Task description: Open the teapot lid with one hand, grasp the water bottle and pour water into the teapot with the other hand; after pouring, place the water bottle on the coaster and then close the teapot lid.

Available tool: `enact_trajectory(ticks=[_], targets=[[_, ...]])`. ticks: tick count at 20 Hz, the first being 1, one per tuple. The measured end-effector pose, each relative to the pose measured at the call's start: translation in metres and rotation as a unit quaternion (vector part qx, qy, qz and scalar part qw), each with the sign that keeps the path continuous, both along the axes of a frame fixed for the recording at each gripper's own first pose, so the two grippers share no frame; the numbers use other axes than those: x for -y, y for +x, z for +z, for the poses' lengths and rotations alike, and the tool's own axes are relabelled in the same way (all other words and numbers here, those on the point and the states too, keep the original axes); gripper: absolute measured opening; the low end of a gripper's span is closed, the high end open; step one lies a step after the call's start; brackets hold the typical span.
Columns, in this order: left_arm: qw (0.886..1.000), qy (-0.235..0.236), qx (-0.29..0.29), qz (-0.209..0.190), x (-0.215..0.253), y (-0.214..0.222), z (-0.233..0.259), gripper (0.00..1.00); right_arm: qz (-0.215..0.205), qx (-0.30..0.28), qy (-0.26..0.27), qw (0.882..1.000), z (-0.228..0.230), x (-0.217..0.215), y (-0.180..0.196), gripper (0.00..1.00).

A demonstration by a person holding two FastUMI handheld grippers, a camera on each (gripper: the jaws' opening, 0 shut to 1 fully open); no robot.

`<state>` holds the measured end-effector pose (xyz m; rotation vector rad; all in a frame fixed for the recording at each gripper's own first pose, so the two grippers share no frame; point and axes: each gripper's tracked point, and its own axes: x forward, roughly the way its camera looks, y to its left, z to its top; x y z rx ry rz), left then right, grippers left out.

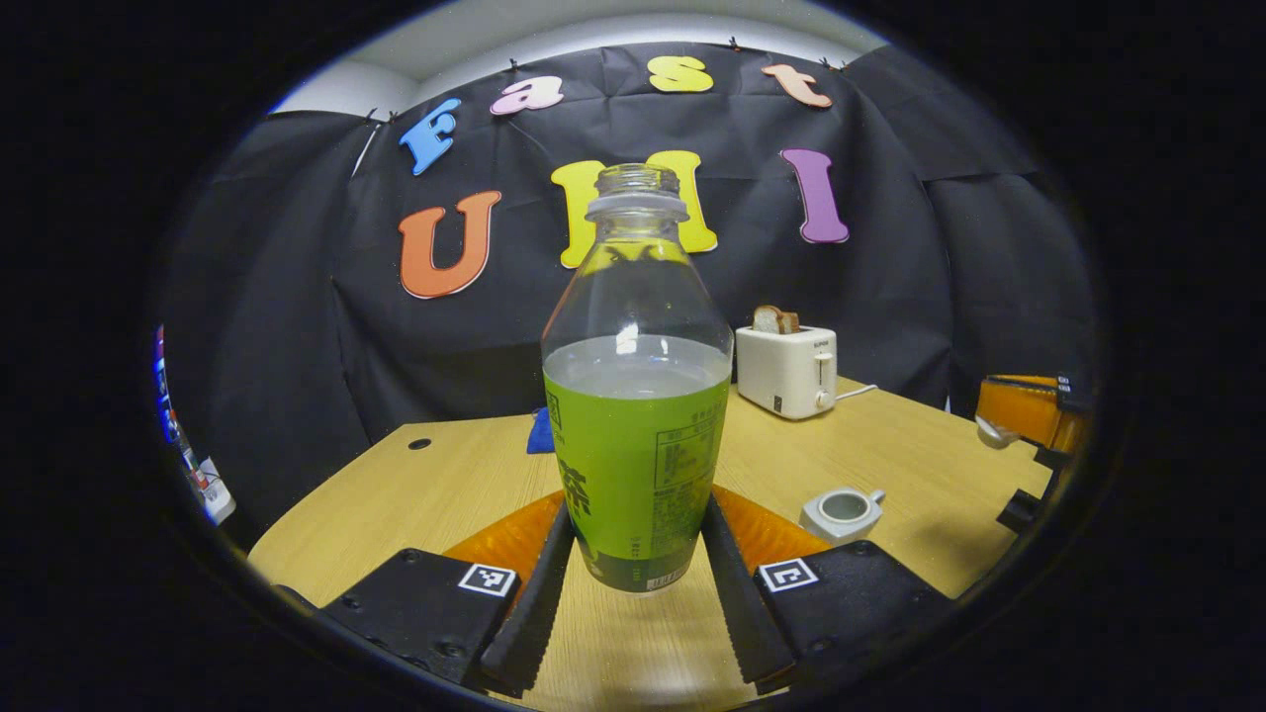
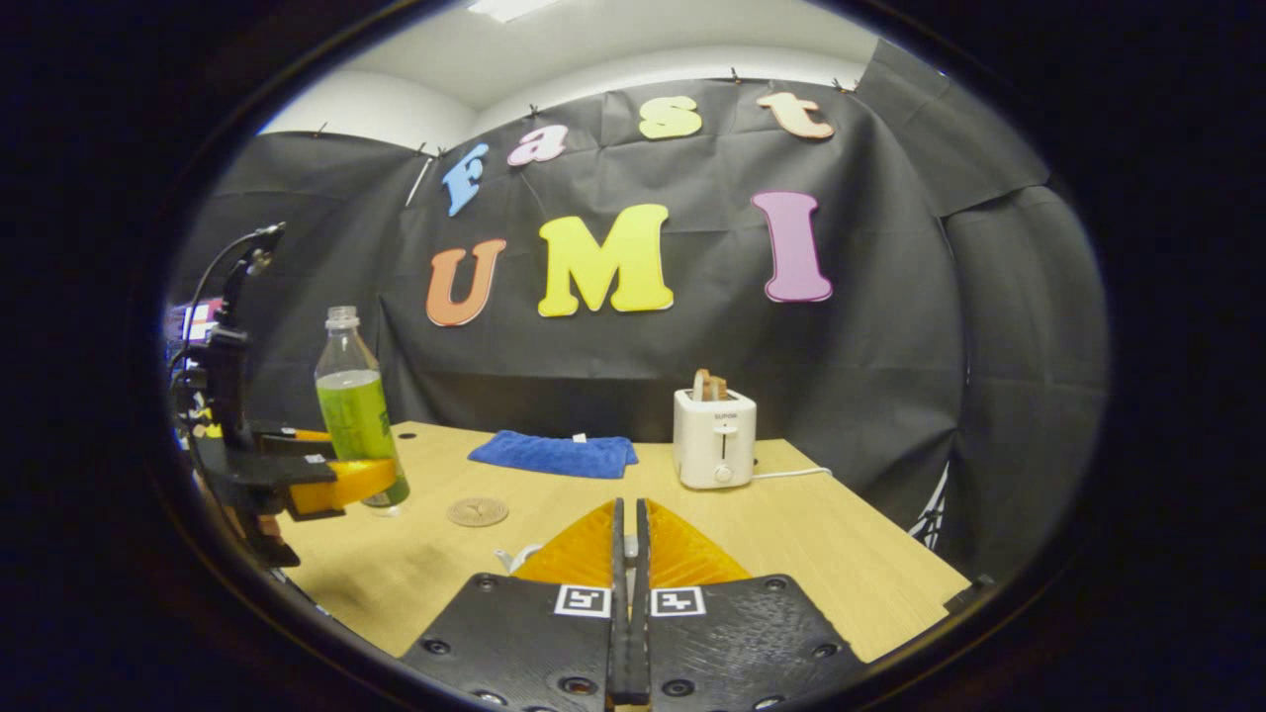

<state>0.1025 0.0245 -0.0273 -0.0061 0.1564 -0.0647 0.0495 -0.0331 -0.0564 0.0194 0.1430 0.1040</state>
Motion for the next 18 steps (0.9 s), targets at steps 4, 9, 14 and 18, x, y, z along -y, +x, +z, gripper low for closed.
enact_trajectory(ticks=[4, 9, 14, 18], targets=[[0.999, -0.031, -0.016, 0.006, -0.013, 0.051, -0.013, 0.74, 0.001, -0.004, 0.001, 1.0, -0.005, -0.001, 0.007, 0.0], [0.999, -0.025, -0.032, 0.015, -0.025, 0.108, -0.037, 0.75, -0.009, -0.023, 0.006, 1.0, -0.023, 0.008, 0.022, 0.0], [0.999, -0.015, -0.04, 0.009, -0.022, 0.14, -0.064, 0.74, -0.019, -0.041, 0.009, 0.999, -0.042, 0.016, 0.036, 0.0], [0.998, -0.023, -0.056, 0.002, -0.015, 0.15, -0.083, 0.75, -0.022, -0.055, 0.012, 0.998, -0.056, 0.018, 0.046, 0.0]])
